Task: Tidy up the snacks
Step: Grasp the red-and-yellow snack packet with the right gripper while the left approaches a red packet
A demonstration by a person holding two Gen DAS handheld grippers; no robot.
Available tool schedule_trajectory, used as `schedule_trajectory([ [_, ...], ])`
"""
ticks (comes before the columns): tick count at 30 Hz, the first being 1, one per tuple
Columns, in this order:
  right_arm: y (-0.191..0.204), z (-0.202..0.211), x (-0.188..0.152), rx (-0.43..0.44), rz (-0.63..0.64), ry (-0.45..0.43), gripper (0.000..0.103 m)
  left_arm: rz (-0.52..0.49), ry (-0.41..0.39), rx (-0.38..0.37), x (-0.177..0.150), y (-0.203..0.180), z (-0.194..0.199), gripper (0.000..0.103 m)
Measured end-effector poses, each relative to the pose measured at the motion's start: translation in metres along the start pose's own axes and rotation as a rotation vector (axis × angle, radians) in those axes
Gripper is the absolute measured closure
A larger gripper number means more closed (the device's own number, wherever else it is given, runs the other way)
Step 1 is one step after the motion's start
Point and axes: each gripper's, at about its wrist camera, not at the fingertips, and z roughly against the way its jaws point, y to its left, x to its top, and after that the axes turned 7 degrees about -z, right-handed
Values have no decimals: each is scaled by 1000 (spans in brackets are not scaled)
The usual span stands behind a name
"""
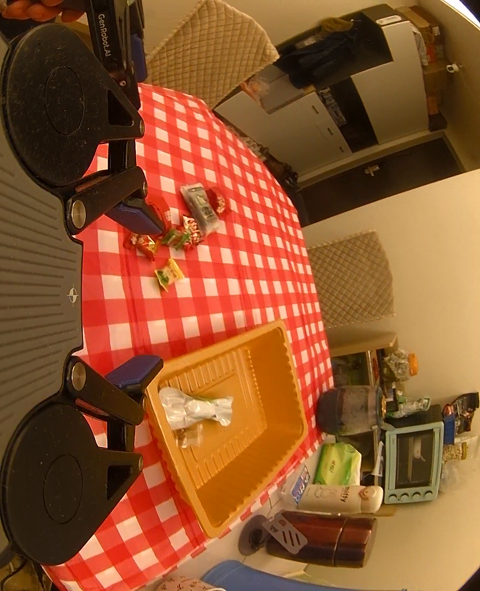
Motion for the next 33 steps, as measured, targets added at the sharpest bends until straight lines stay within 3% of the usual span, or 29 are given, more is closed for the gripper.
schedule_trajectory([
  [19, 29, -85, -22, 4, 25, 98, 32, -80, 47, -34, 14, 24, -68, 46],
  [21, 32, -97, -24, 10, 24, 109, 44, -90, 52, -38, 16, 26, -79, 46],
  [33, 47, -160, -31, 5, 8, 153, 57, -67, 71, -84, 13, 42, -124, 46],
])
